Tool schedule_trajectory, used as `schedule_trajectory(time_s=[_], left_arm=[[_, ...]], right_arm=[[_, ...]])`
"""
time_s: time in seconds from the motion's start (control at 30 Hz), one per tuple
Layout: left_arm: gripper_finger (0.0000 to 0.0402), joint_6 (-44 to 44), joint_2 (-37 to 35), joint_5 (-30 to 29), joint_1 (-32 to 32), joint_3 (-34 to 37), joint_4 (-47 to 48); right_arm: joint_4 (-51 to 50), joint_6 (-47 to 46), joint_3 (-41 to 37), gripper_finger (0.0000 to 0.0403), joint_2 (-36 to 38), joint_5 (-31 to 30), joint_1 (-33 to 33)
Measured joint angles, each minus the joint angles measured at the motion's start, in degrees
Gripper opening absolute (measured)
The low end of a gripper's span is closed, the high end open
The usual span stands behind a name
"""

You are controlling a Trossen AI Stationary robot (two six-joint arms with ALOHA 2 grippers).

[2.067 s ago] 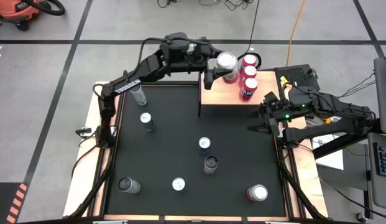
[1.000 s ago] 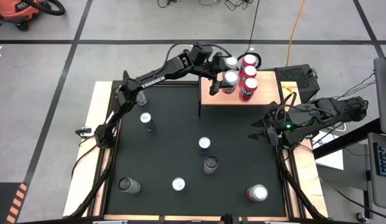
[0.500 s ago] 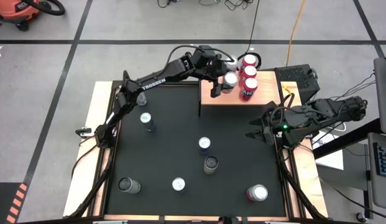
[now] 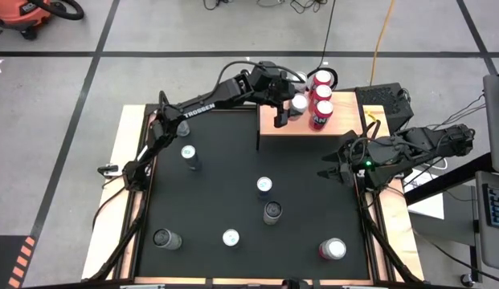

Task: Place canned beverage on shelf
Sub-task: Put the top pink white soda can on the shelf aligned with the other pink white soda can

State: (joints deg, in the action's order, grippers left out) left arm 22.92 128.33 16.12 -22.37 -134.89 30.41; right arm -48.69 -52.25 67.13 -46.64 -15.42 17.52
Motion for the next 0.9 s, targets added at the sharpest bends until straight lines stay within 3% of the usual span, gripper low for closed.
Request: schedule_trajectory(time_s=[0.57,0.9], left_arm=[[0.0298,-4.2,-0.1,0.5,0.7,0.0,-1.1],[0.0298,-6.1,1.3,8.0,-3.8,-0.1,-3.0]], right_arm=[[0.2,-0.7,0.0,0.0384,0.0,0.0,0.0],[0.4,-0.5,0.0,0.0384,0.0,0.0,0.0]])
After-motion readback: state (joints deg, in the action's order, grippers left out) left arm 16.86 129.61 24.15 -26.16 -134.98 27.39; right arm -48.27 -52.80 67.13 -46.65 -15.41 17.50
